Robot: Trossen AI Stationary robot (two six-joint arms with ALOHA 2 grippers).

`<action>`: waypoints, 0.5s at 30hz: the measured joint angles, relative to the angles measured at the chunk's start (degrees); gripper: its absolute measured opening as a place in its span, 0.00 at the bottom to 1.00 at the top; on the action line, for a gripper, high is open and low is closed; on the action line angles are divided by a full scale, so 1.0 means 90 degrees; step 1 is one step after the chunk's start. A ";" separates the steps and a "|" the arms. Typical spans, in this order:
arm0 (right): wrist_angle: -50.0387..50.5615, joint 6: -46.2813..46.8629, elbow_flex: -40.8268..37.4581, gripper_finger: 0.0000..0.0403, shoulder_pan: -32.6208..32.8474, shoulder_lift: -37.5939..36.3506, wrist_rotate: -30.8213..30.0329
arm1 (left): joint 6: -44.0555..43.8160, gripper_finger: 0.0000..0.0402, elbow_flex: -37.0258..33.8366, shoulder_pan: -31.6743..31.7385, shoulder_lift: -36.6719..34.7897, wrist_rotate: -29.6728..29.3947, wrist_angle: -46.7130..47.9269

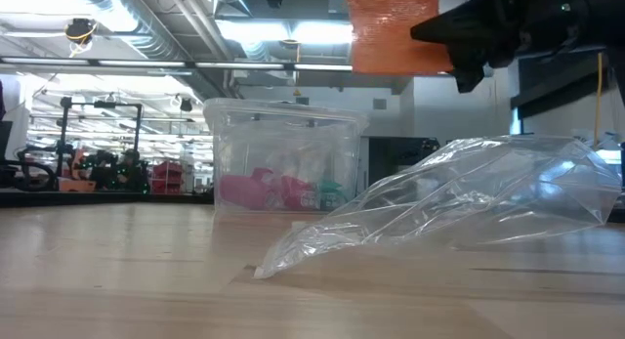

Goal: Roll bandage
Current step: Roll the orange bandage

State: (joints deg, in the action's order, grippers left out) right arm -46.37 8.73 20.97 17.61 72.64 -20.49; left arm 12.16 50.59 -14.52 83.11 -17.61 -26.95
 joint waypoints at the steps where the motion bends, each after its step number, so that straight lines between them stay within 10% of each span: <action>1: 0.0027 -0.0010 0.0000 0.37 0.0000 0.0000 0.0005 | -0.0007 0.01 0.0000 0.0000 0.0000 0.0000 -0.0013; 9: 0.0026 -0.0189 0.0000 0.03 0.0000 0.0000 0.0063 | -0.0049 0.01 0.0000 0.0000 0.0000 0.0083 -0.0309; 15: -0.0040 -0.0046 0.0001 0.04 0.0007 0.0000 0.0065 | 0.0231 0.01 0.0000 0.0067 0.0002 0.0043 -0.0830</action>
State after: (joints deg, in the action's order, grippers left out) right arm -46.73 8.32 20.98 17.67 72.64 -19.90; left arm 14.24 50.59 -13.92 83.13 -17.22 -34.42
